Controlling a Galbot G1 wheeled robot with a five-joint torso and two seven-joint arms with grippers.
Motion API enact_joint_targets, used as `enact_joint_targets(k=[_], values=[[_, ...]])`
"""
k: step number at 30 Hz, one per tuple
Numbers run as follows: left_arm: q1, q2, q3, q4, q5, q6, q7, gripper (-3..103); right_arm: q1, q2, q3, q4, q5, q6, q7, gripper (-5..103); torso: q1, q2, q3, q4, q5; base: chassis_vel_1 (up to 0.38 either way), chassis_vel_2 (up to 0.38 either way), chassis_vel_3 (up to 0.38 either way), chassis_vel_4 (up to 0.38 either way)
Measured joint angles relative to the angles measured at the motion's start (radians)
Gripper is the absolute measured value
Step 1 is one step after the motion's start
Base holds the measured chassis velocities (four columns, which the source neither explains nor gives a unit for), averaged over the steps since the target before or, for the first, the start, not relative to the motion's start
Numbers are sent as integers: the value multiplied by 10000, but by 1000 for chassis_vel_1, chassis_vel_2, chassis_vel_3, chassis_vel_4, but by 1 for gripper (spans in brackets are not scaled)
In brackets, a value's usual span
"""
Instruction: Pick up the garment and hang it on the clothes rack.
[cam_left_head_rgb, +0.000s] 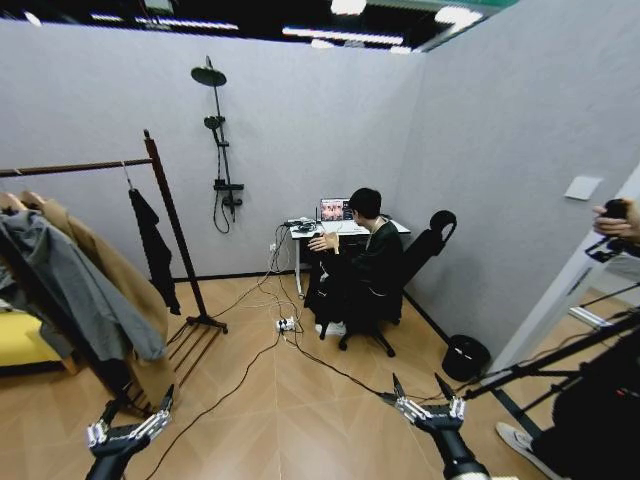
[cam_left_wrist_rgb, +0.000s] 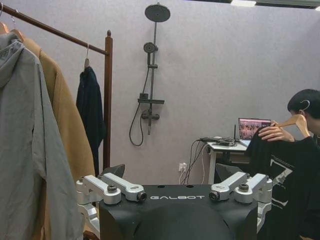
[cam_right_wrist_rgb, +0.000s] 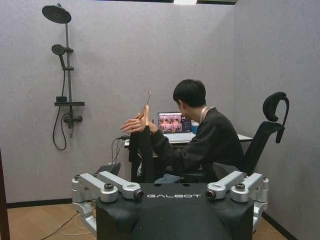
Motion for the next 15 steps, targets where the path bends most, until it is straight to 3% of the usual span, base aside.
enact_joint_targets(k=[15], values=[[0, 0, 0, 0, 1, 0, -1, 100, 0, 0, 0, 0, 0, 0, 0, 100, -3, 1, 0, -2, 1, -164, 155, 154, -159]])
